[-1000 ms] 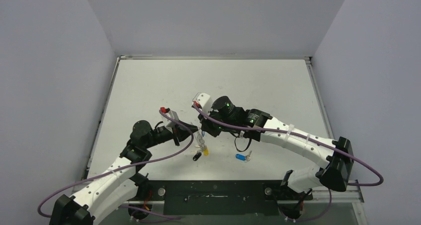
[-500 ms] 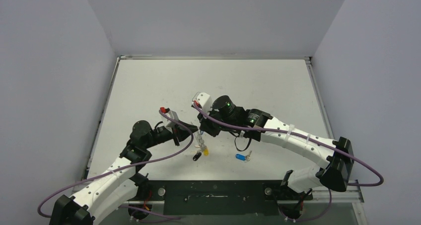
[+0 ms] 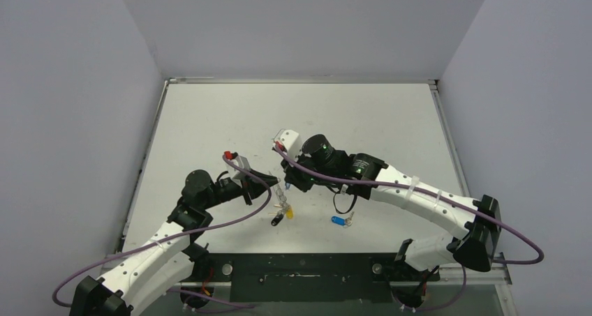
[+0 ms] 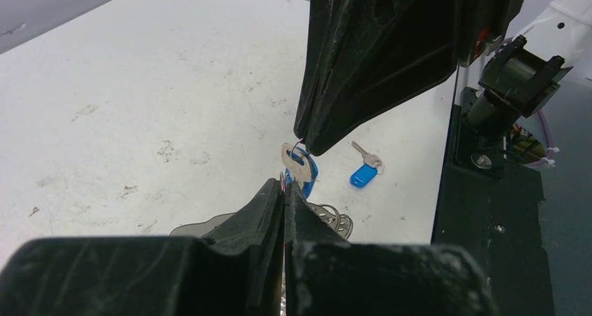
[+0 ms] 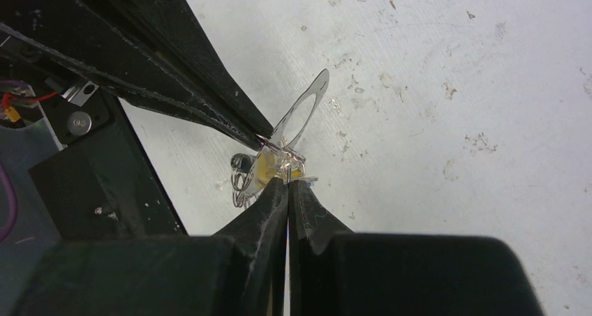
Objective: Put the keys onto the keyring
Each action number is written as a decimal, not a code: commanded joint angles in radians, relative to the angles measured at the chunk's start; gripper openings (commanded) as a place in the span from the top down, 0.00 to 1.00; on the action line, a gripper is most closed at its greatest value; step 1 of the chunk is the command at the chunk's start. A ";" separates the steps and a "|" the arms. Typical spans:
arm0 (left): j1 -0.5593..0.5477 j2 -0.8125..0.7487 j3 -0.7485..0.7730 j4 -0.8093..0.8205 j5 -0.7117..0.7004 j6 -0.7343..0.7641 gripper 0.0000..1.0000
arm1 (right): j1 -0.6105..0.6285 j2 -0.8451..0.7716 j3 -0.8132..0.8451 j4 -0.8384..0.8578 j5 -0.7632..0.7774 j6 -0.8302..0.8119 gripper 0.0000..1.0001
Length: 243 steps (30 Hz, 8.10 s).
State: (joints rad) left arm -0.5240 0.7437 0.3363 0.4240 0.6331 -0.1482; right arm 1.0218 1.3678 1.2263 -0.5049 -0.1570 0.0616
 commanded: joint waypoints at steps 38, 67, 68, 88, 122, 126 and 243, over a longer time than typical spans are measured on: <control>-0.003 -0.026 0.001 0.018 0.005 0.002 1.00 | 0.014 0.037 0.073 0.059 0.047 0.019 1.00; -0.003 -0.033 -0.015 0.042 -0.008 -0.004 1.00 | 0.000 0.085 0.025 0.041 0.013 0.041 1.00; -0.003 -0.033 -0.016 0.042 -0.007 -0.004 1.00 | -0.001 0.084 0.022 0.042 0.013 0.042 1.00; -0.004 -0.033 -0.026 0.055 -0.012 -0.005 1.00 | -0.059 -0.053 -0.107 0.178 -0.075 0.057 0.41; -0.013 -0.049 -0.095 0.259 0.139 0.050 1.00 | -0.147 -0.157 -0.589 1.120 -0.566 -0.177 0.47; -0.013 -0.046 -0.097 0.270 0.145 0.047 1.00 | -0.147 -0.155 -0.611 1.131 -0.579 -0.203 0.54; -0.350 0.508 0.023 0.440 -0.015 0.300 0.84 | -0.020 -0.236 -0.327 -0.012 -0.171 -0.420 1.00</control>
State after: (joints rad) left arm -0.8700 1.2476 0.3340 0.8074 0.6243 0.1654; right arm 0.9966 1.1267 0.8646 -0.5747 -0.3222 -0.3702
